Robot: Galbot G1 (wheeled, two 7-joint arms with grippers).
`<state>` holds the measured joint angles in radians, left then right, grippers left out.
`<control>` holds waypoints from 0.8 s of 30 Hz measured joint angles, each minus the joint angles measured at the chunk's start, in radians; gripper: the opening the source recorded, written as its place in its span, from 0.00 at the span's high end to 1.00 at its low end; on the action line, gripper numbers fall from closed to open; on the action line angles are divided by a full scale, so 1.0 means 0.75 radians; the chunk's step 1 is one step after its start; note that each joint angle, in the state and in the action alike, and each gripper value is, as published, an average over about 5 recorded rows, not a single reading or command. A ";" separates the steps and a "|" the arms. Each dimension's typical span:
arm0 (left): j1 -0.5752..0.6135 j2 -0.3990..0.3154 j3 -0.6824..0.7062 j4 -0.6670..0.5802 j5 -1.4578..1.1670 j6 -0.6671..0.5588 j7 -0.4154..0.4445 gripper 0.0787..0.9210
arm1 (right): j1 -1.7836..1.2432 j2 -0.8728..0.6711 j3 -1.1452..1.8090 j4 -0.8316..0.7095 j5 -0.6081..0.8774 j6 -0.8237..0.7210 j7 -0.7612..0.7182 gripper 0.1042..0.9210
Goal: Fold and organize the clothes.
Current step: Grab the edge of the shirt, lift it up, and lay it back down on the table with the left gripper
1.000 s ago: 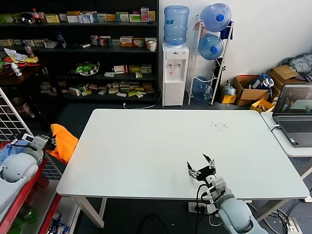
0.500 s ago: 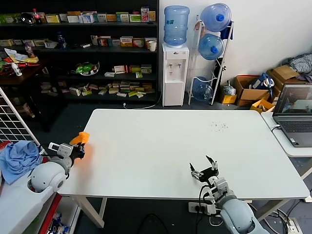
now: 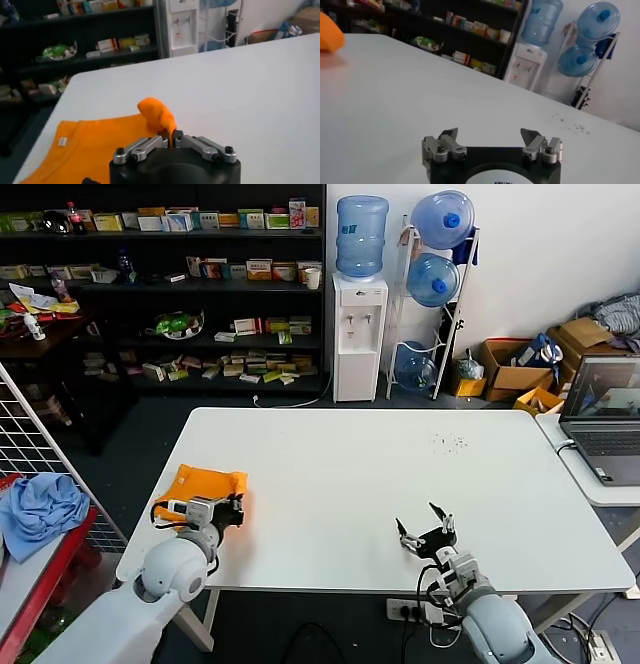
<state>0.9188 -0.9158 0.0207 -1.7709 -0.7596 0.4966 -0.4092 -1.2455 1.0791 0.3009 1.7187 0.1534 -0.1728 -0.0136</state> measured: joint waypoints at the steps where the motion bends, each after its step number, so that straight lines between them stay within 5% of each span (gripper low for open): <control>1: -0.001 -0.032 0.012 0.005 0.001 -0.006 -0.009 0.94 | -0.004 -0.003 0.005 0.003 0.003 0.008 -0.004 0.12; 17: -0.026 -0.559 0.155 0.166 0.072 -0.148 -0.076 0.94 | -0.071 -0.037 0.112 0.007 0.057 0.084 0.004 0.12; 24: -0.047 -0.723 0.176 0.264 0.101 -0.316 -0.041 0.75 | -0.085 -0.030 0.151 0.003 0.070 0.086 0.030 0.12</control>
<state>0.8835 -1.4577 0.1524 -1.5730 -0.6835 0.2599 -0.4403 -1.3095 1.0563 0.4140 1.7210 0.2062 -0.1085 0.0091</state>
